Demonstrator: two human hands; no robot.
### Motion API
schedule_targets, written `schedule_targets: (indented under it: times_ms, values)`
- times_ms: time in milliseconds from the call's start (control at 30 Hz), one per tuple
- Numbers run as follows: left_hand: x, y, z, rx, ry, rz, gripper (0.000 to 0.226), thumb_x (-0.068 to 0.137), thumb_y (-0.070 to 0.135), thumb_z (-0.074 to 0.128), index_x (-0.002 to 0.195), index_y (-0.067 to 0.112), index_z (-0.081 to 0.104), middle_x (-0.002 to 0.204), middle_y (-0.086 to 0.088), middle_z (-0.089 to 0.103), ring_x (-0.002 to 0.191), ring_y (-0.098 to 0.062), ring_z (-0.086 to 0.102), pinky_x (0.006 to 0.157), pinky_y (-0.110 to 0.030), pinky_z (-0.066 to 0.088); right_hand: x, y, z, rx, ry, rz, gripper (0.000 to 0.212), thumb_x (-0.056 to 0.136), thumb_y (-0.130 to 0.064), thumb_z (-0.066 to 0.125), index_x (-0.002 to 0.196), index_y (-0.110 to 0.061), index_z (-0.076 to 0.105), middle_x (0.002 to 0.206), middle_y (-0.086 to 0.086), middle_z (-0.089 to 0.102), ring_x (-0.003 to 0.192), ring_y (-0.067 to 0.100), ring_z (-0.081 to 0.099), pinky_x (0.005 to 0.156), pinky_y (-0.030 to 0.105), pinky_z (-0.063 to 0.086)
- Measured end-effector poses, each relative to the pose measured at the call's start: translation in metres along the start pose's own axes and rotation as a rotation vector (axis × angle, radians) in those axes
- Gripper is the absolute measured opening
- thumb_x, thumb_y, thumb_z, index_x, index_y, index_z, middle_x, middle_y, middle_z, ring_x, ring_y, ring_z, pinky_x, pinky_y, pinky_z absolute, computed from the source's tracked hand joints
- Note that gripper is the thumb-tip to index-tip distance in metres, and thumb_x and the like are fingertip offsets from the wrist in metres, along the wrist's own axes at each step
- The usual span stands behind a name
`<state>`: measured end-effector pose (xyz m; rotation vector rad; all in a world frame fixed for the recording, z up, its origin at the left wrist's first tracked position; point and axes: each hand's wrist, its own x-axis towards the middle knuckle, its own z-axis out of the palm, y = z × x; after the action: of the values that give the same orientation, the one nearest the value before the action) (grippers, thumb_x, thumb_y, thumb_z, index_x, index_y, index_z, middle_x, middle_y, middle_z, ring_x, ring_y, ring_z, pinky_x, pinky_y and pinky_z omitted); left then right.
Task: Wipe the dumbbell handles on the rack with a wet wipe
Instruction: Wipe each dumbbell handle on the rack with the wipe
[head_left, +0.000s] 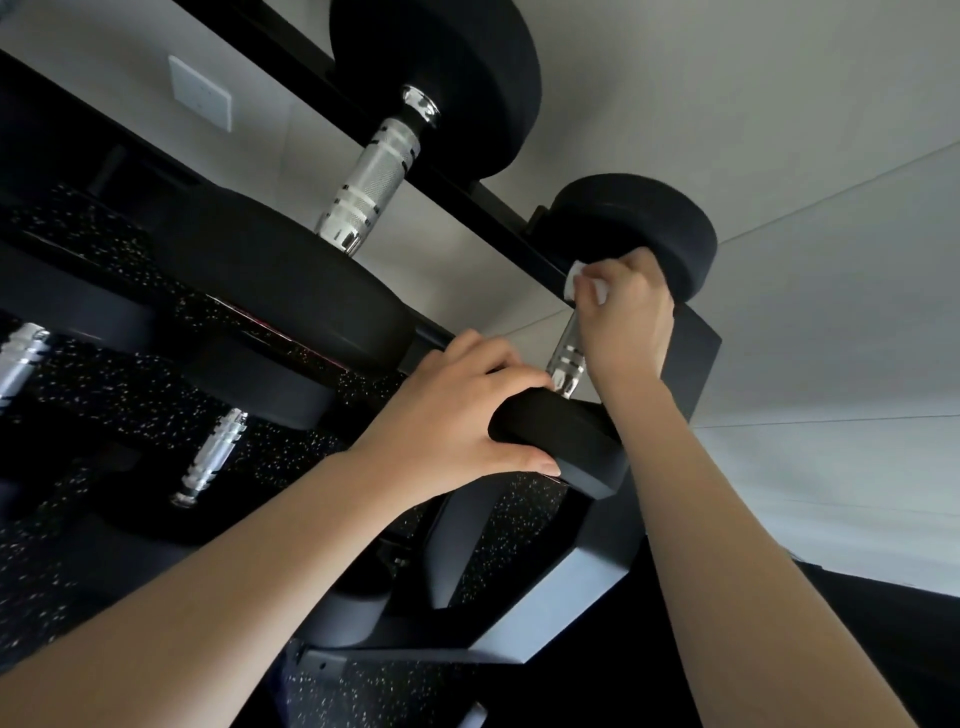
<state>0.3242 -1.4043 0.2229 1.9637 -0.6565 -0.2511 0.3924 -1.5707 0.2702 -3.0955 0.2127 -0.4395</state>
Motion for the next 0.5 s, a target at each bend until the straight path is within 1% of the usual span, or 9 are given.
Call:
schedule_targets:
  times_ms: [33,133,200,267,400,467,500]
  values:
    - [0.000,0.000,0.000,-0.003,-0.002,-0.001,0.068,0.064,0.072,0.055,0.119,0.033,0.057,0.107,0.015,0.050,0.107,-0.011,0.041,0.089,-0.040,0.043,0.000,-0.001,0.001,-0.019,-0.030,-0.009,0.016,0.087,-0.011,0.059,0.094,-0.002,0.072,0.100,0.016,0.056,0.092,0.031,0.056,0.068,0.031,0.041]
    - [0.001,0.001,-0.002,-0.018,-0.025,-0.015,0.064,0.065,0.067,0.064,0.119,0.033,0.057,0.107,0.015,0.049,0.108,-0.009,0.039,0.091,-0.038,0.042,0.003,-0.001,-0.004,-0.130,-0.204,-0.084,0.019,0.089,-0.013,0.059,0.101,-0.005,0.072,0.107,0.015,0.053,0.101,0.029,0.051,0.072,0.028,0.037]
    - [0.001,0.001,-0.003,-0.029,-0.026,-0.015,0.064,0.065,0.066,0.065,0.120,0.032,0.058,0.107,0.016,0.049,0.108,-0.008,0.038,0.092,-0.037,0.041,0.002,-0.001,-0.011,-0.123,-0.316,-0.132,0.020,0.088,-0.017,0.061,0.103,-0.007,0.071,0.108,0.014,0.053,0.100,0.027,0.052,0.073,0.026,0.035]
    - [0.000,0.001,-0.003,-0.039,-0.029,-0.019,0.066,0.064,0.068,0.062,0.120,0.032,0.058,0.106,0.016,0.049,0.109,-0.008,0.038,0.093,-0.037,0.042,-0.001,0.001,-0.017,-0.103,-0.410,-0.175,0.020,0.087,-0.020,0.064,0.102,-0.009,0.071,0.109,0.013,0.055,0.099,0.026,0.054,0.075,0.024,0.034]
    - [0.001,0.000,-0.003,-0.046,-0.017,-0.009,0.070,0.063,0.073,0.052,0.120,0.033,0.057,0.106,0.017,0.049,0.108,-0.008,0.039,0.092,-0.038,0.042,-0.013,0.006,-0.023,-0.026,-0.486,-0.204,0.016,0.083,-0.020,0.069,0.095,-0.010,0.073,0.105,0.010,0.059,0.100,0.023,0.057,0.081,0.021,0.036]
    - [0.001,-0.001,-0.003,-0.054,-0.012,-0.010,0.069,0.062,0.073,0.053,0.119,0.034,0.057,0.105,0.017,0.049,0.107,-0.007,0.038,0.092,-0.038,0.042,-0.019,0.005,-0.025,0.004,-0.522,-0.209,0.014,0.082,-0.020,0.070,0.093,-0.012,0.074,0.102,0.008,0.059,0.098,0.021,0.057,0.080,0.024,0.040]
    - [0.002,-0.001,-0.003,-0.055,-0.015,-0.012,0.067,0.062,0.072,0.053,0.118,0.035,0.058,0.105,0.018,0.048,0.107,-0.007,0.038,0.092,-0.038,0.041,-0.020,0.004,-0.027,0.009,-0.549,-0.213,0.013,0.082,-0.020,0.070,0.092,-0.012,0.074,0.102,0.007,0.060,0.097,0.021,0.056,0.080,0.028,0.043]
